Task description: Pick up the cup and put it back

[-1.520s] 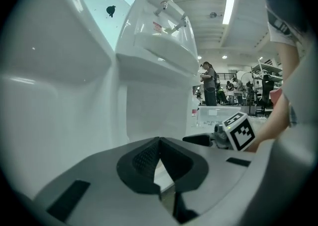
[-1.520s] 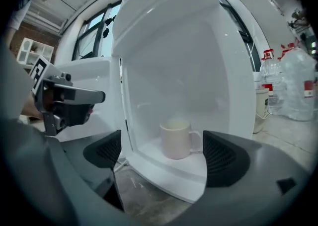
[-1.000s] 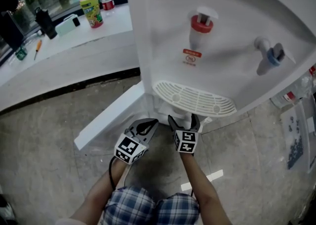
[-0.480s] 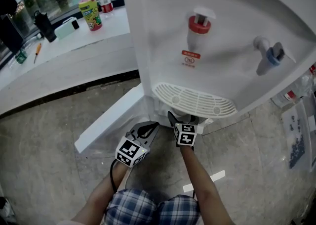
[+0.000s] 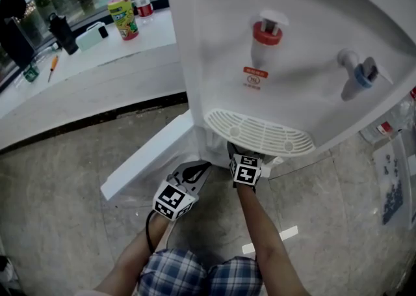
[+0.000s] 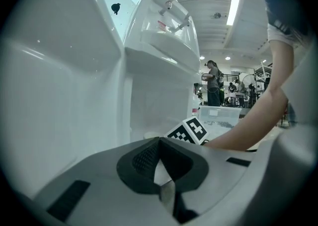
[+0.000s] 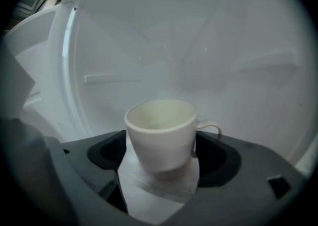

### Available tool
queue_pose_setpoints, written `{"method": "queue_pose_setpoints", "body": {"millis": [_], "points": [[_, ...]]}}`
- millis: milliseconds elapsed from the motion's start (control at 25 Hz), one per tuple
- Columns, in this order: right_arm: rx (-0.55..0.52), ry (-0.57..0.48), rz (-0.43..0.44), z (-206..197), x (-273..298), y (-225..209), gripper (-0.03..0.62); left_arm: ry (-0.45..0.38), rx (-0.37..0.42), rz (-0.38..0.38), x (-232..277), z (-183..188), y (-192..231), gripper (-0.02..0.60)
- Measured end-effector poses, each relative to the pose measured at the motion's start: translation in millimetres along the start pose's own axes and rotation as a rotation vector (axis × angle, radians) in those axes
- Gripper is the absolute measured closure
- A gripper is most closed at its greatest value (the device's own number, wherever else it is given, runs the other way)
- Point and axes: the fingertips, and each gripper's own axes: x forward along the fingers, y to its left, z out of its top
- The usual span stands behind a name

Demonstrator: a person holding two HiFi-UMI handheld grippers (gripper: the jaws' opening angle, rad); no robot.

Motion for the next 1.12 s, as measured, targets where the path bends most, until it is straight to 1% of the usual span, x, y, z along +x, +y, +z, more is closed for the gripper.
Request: {"method": "queue_pose_setpoints", "body": {"millis": [40, 320, 480, 560, 680, 960, 1120], "points": [[-0.001, -0.001, -0.003, 1.4, 0.5, -1.9, 0.181, -0.002, 0.001, 0.000, -0.4, 1.0, -0.2, 0.557], [-0.035, -0.005, 0.007, 1.1, -3.0, -1.1, 0.195, 0.004, 0.007, 0.007, -2.7, -1.6, 0.0, 0.557], [-0.107, -0.025, 0.042, 4.5, -12.5, 9.4, 0.195, -0.011, -0.001, 0.003, -3.1, 5.5, -3.2, 0.556], [-0.115, -0.037, 0.061, 6.7, -20.8, 13.8, 0.195, -0.010, 0.000, 0.003, -2.6, 5.1, -3.9, 0.557], [-0.114, -0.061, 0.096, 10.5, -40.5, 20.6, 0.196, -0.011, 0.001, 0.005, -1.8, 6.0, -5.1, 0.557], [-0.186, -0.130, 0.213, 18.4, -107.0, 39.7, 0.195, -0.010, 0.007, 0.013, 0.6, 8.1, -6.4, 0.557], [-0.211, -0.170, 0.263, 27.4, -150.9, 45.1, 0.195, 0.005, 0.018, 0.019, 1.7, 0.9, -5.7, 0.557]]}}
